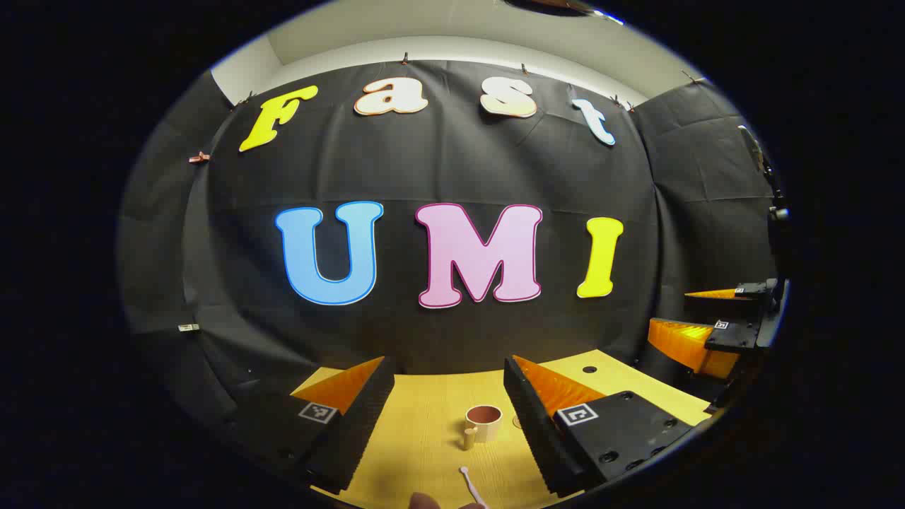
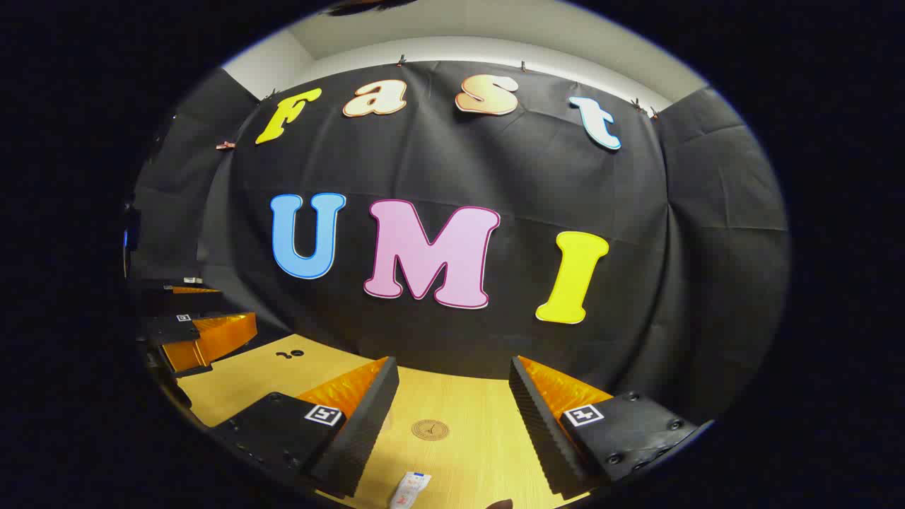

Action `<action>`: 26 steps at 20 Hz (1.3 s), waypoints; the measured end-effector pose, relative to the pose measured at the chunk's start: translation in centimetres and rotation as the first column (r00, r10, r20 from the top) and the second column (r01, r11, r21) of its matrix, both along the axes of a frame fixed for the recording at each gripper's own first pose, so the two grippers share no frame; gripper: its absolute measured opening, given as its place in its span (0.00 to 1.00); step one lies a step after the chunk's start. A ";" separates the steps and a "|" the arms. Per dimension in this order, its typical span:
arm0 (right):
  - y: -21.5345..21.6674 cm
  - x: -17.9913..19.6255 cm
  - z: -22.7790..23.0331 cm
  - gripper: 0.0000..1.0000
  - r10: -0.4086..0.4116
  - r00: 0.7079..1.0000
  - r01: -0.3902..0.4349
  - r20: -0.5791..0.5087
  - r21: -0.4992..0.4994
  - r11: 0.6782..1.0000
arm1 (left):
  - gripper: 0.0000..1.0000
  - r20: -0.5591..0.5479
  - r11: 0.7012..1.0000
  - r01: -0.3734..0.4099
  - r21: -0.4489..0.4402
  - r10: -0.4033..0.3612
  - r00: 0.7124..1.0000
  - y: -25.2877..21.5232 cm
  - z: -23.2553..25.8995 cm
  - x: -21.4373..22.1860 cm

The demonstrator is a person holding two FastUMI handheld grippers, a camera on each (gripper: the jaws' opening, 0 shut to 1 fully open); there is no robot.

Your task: Put the toothbrush and toothpaste on the desktop into the cup, then pick up the cup and place it on the coaster on the desktop.

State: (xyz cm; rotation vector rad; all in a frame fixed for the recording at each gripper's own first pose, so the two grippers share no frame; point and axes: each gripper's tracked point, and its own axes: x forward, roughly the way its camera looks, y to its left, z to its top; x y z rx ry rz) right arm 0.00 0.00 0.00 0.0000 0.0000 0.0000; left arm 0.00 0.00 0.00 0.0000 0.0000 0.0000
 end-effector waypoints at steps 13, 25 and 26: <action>-0.2 -0.1 -1.4 0.96 0.001 0.999 -0.001 -0.041 0.006 1.000 | 0.97 -0.026 1.000 0.006 0.009 -0.006 1.000 -0.5 -1.1 0.1; 3.2 0.3 -16.3 0.97 0.072 0.885 -0.032 -0.460 0.093 0.995 | 0.97 -0.151 1.000 -0.007 -0.007 0.006 0.989 0.5 -6.0 -0.8; 3.5 0.2 -18.0 0.97 0.074 0.862 -0.026 -0.501 0.101 0.995 | 0.97 -0.162 1.000 -0.008 -0.011 0.007 0.987 0.6 -6.5 -0.9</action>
